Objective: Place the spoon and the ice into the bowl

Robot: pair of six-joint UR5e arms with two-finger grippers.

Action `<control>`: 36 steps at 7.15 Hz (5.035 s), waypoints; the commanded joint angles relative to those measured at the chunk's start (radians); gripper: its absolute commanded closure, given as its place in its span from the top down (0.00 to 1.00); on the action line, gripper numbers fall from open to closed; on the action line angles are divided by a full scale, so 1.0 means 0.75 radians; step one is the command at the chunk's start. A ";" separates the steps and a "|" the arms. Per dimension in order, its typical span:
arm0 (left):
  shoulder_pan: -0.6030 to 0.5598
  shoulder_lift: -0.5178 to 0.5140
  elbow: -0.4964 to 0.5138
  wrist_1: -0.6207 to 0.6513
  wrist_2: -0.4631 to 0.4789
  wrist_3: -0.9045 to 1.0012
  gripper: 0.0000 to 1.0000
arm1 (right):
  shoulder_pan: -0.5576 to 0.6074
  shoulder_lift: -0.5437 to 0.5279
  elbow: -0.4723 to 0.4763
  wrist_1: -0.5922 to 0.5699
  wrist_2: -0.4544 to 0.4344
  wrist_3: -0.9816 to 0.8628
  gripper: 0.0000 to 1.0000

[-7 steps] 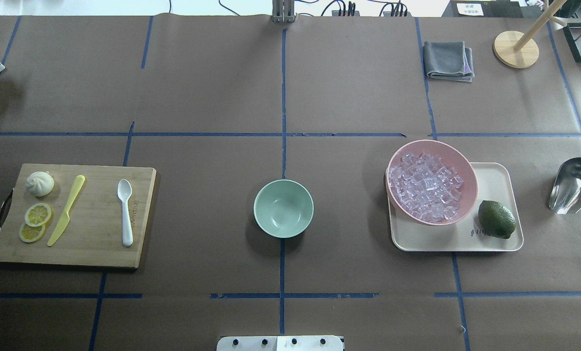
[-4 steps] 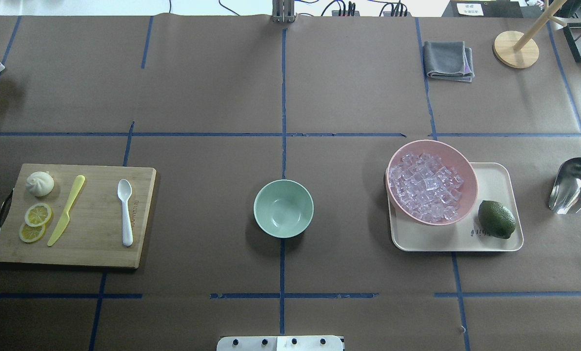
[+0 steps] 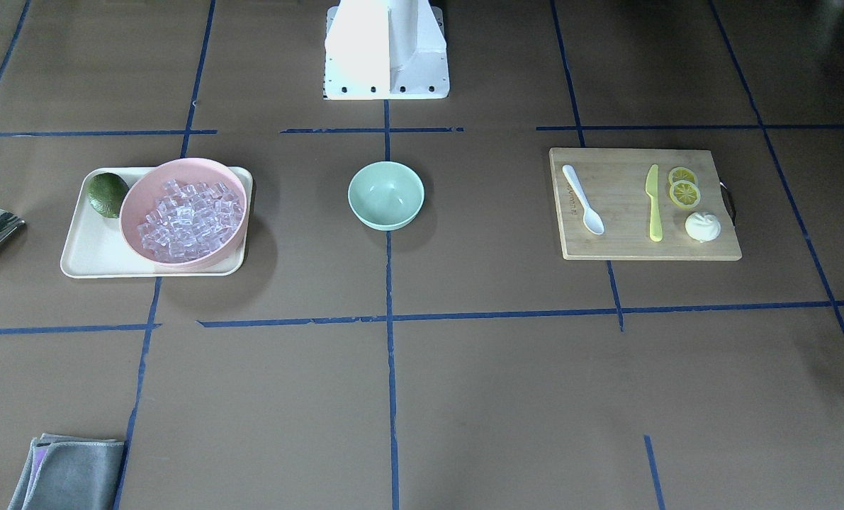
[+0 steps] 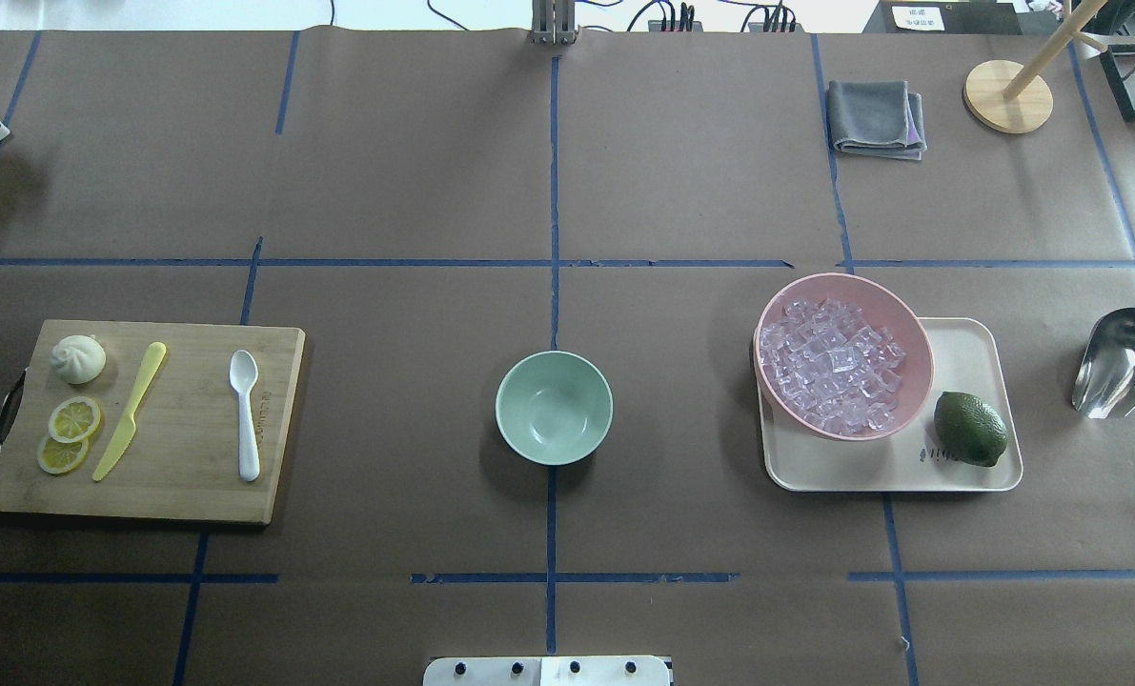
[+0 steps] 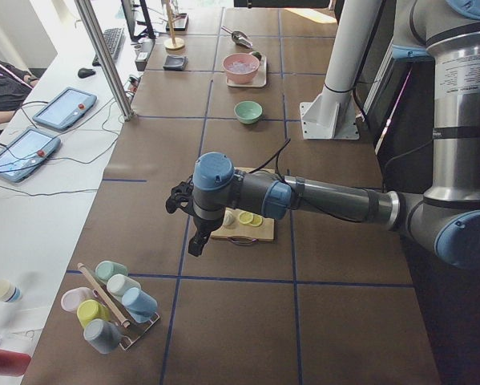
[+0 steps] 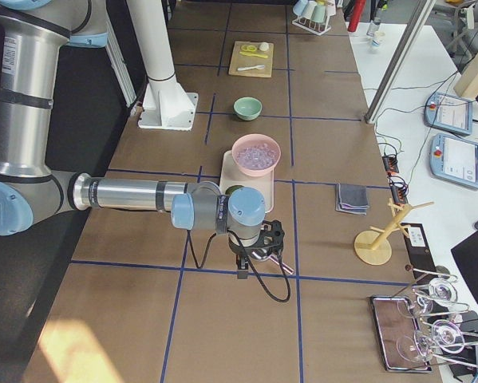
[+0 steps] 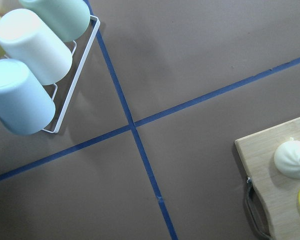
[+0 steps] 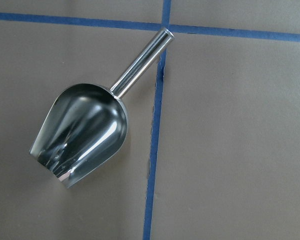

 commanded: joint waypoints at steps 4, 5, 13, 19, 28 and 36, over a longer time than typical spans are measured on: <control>0.425 -0.004 -0.051 -0.341 0.017 -0.968 1.00 | 0.001 -0.002 -0.003 0.000 0.000 0.000 1.00; 0.503 -0.007 -0.055 -0.423 0.049 -1.141 1.00 | 0.001 -0.002 -0.003 0.000 0.002 0.000 1.00; 1.172 -0.166 -0.104 -0.436 0.575 -1.840 1.00 | 0.001 -0.002 -0.007 0.000 0.000 -0.002 1.00; 1.250 -0.238 -0.094 -0.286 0.614 -1.836 0.82 | 0.001 -0.004 -0.009 0.000 0.000 0.000 1.00; 1.248 -0.236 -0.104 -0.284 0.608 -1.819 0.00 | -0.001 -0.002 -0.009 -0.002 0.000 -0.002 1.00; 1.252 -0.755 -0.151 0.220 0.663 -0.873 0.00 | 0.001 -0.004 -0.009 0.000 0.000 0.000 1.00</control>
